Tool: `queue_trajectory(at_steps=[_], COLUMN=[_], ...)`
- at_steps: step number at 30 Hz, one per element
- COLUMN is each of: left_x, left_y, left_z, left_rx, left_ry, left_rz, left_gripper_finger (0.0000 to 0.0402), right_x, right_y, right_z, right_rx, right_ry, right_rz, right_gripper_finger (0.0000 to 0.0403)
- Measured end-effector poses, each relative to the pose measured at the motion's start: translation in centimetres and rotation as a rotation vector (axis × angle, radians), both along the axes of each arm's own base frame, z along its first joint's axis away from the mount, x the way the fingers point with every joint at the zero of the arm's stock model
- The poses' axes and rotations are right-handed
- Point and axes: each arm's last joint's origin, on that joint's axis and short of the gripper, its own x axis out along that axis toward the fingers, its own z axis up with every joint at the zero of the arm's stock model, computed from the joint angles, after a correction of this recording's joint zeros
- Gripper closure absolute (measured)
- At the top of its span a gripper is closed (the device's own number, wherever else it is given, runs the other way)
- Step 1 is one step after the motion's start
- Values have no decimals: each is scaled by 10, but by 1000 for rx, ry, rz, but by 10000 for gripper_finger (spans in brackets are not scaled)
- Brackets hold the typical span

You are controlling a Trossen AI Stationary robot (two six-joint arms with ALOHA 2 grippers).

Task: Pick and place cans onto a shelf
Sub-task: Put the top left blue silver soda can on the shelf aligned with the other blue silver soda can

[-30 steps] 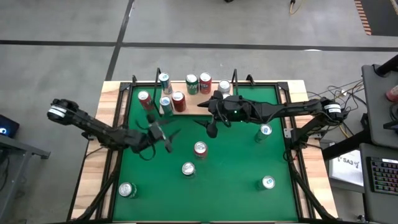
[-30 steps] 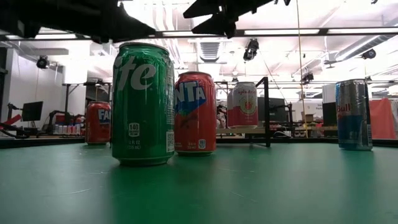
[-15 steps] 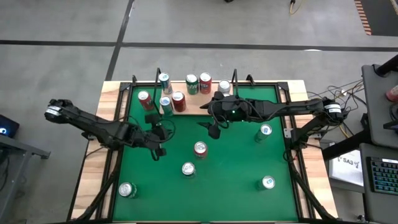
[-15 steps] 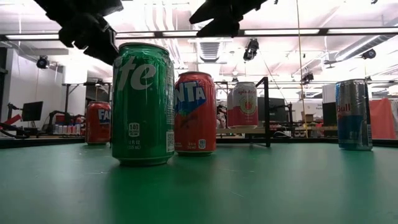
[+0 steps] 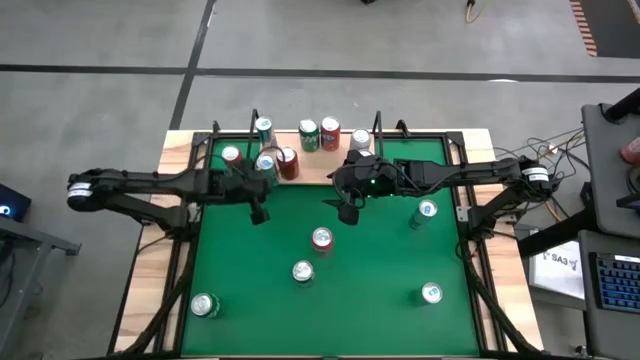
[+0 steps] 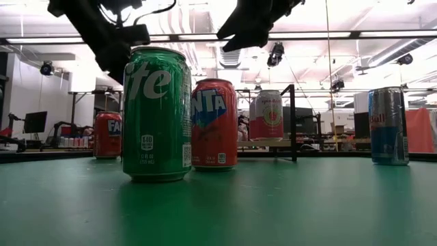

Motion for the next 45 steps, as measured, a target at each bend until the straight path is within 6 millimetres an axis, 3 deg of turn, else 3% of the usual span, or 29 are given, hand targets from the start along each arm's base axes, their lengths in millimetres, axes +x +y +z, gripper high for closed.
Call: queue_trajectory(at_steps=[6,45], left_x=[-2,-6], left_y=[14,44], left_z=[1,6], left_rx=[15,138], left_ry=[2,-24], left_rz=[48,193], left_gripper_finger=[401,401], right_x=[0,0], right_y=[0,0], right_z=[0,-1], right_rx=[-1,-1], right_ry=[0,1], right_rz=[-1,-3], right_gripper_finger=[76,77])
